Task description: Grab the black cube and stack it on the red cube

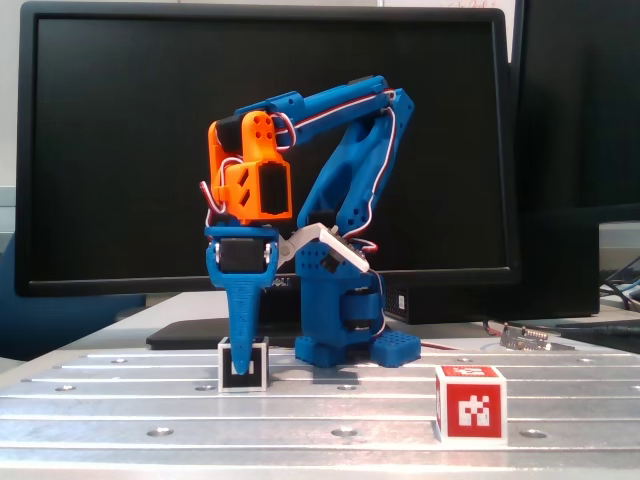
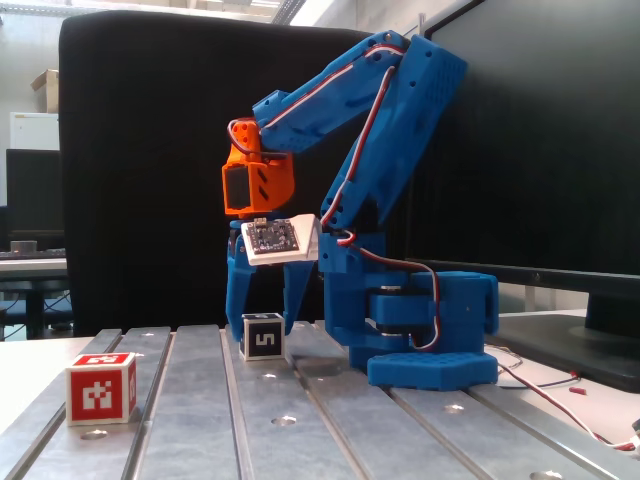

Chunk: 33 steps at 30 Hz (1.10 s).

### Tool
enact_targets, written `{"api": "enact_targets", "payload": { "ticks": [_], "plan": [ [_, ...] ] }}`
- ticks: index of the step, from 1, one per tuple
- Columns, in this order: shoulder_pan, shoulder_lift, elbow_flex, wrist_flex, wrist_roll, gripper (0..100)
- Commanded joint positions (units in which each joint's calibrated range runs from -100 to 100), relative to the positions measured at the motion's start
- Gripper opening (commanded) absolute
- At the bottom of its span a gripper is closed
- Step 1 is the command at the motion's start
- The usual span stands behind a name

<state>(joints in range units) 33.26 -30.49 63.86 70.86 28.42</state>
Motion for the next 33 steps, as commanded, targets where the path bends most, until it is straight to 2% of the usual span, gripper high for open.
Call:
{"api": "enact_targets", "payload": {
  "ticks": [1,33],
  "plan": [
    [0.1,0.0,-0.4,0.5,0.1,20],
    [0.1,-0.8,-1.9,1.0,0.1,16]
  ]
}}
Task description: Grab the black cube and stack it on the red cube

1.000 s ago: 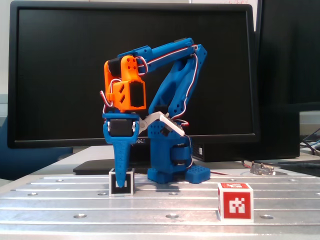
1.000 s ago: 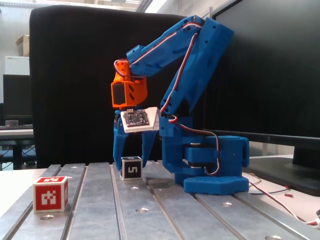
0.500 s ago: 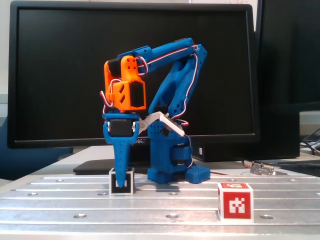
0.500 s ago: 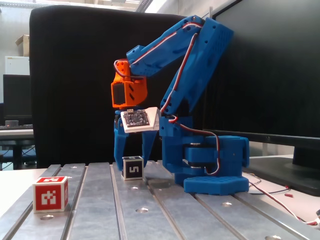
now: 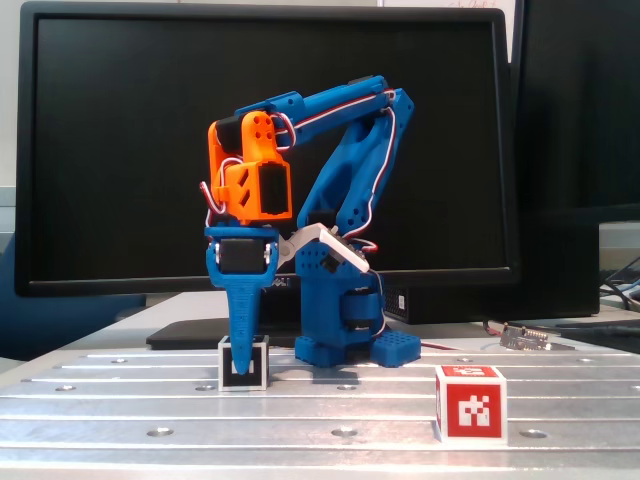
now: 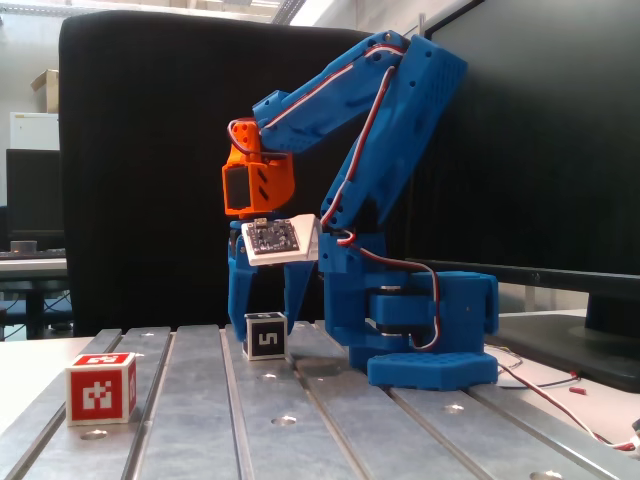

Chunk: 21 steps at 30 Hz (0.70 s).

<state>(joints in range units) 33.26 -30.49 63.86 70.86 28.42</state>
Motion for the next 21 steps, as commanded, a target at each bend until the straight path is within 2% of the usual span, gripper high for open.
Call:
{"api": "enact_targets", "payload": {
  "ticks": [1,8,14,21],
  "plan": [
    [0.1,-0.8,-2.8,1.9,0.1,16],
    [-0.1,-0.1,-12.2,8.8,0.1,16],
    [-4.5,-0.1,-18.1,12.5,0.0,16],
    [-11.7,0.1,-23.2,14.9,-6.7,16]
  ]
}}
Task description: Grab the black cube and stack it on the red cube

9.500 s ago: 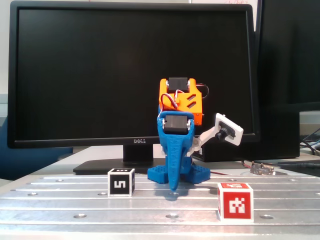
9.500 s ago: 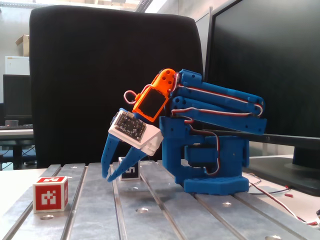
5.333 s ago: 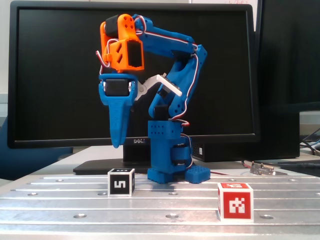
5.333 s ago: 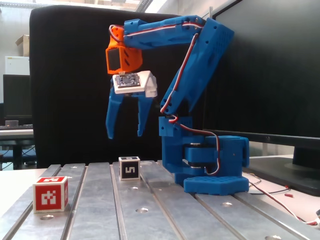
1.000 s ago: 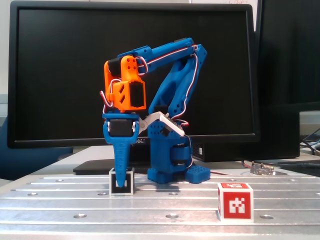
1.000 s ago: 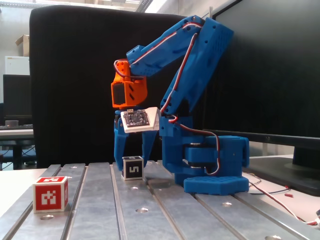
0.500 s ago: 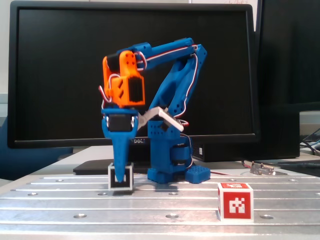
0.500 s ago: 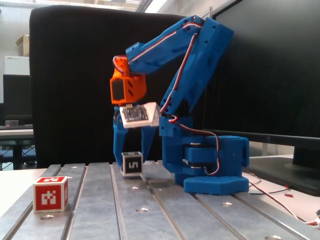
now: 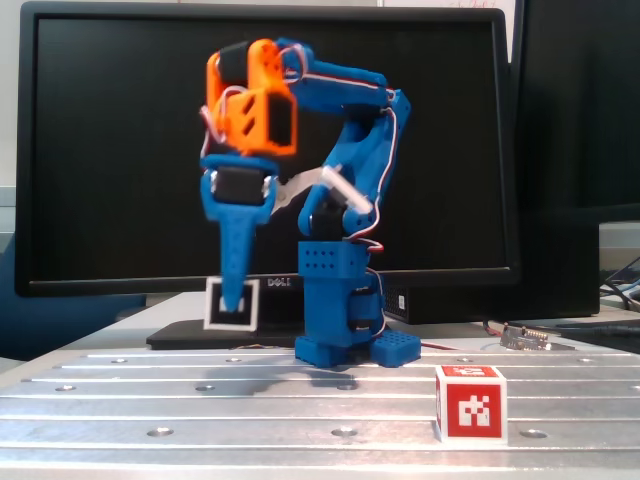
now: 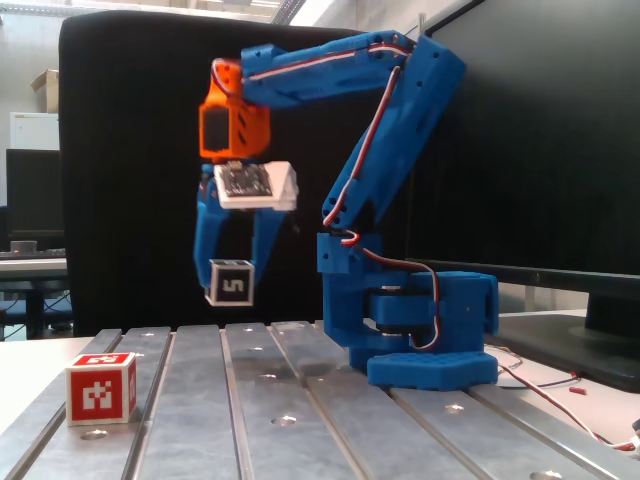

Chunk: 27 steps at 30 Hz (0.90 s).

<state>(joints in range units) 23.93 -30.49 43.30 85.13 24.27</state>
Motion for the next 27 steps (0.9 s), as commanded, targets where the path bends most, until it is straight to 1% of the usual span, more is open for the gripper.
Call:
{"api": "enact_targets", "payload": {
  "ticks": [1,5,8,11,15,19,23,27],
  "plan": [
    [-3.7,0.1,-2.7,0.7,-3.6,16],
    [-9.9,0.1,-2.8,0.7,-7.7,16],
    [-14.0,0.1,-4.1,0.7,-8.9,16],
    [-17.1,0.4,-5.3,0.7,-11.2,16],
    [-20.3,4.7,-8.4,0.8,-11.6,16],
    [-21.7,11.7,-17.1,4.5,-12.1,16],
    [-23.9,17.9,-26.4,7.5,-16.1,16],
    [-27.5,21.5,-30.5,8.6,-21.1,16]
  ]
}}
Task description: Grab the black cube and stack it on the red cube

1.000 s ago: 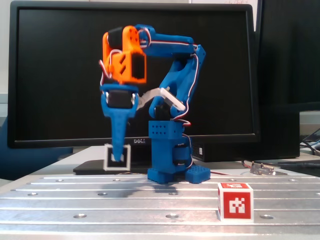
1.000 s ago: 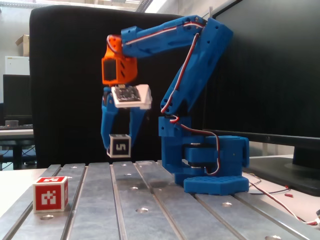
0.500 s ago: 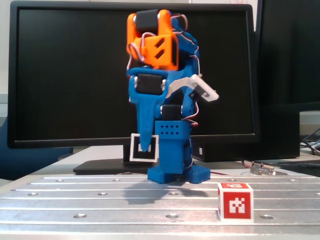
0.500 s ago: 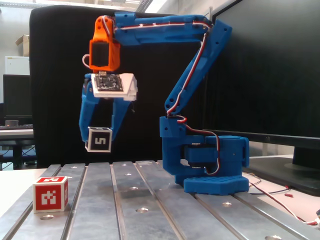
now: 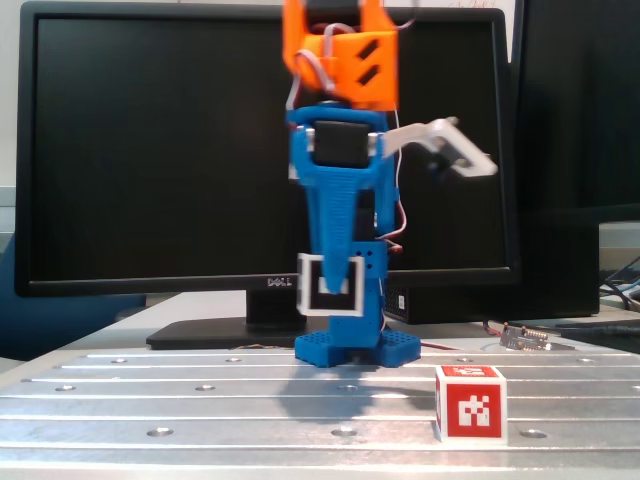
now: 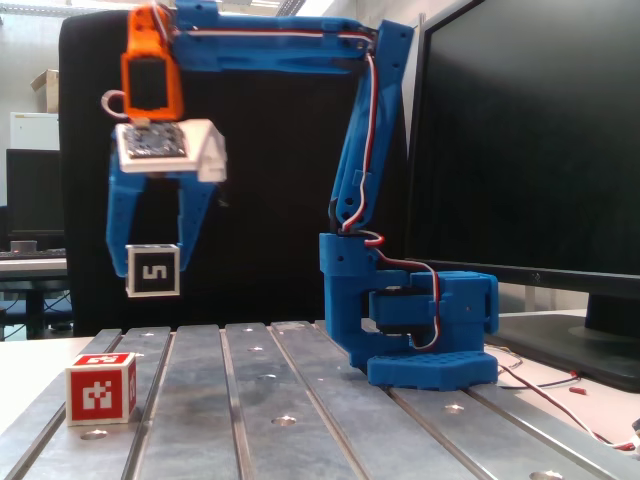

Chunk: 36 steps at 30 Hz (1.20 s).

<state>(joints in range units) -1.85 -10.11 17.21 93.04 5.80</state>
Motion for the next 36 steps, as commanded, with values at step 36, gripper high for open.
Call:
{"api": "enact_targets", "payload": {
  "ticks": [36],
  "plan": [
    [-21.5,9.9,-7.6,-6.5,-20.6,16]
  ]
}}
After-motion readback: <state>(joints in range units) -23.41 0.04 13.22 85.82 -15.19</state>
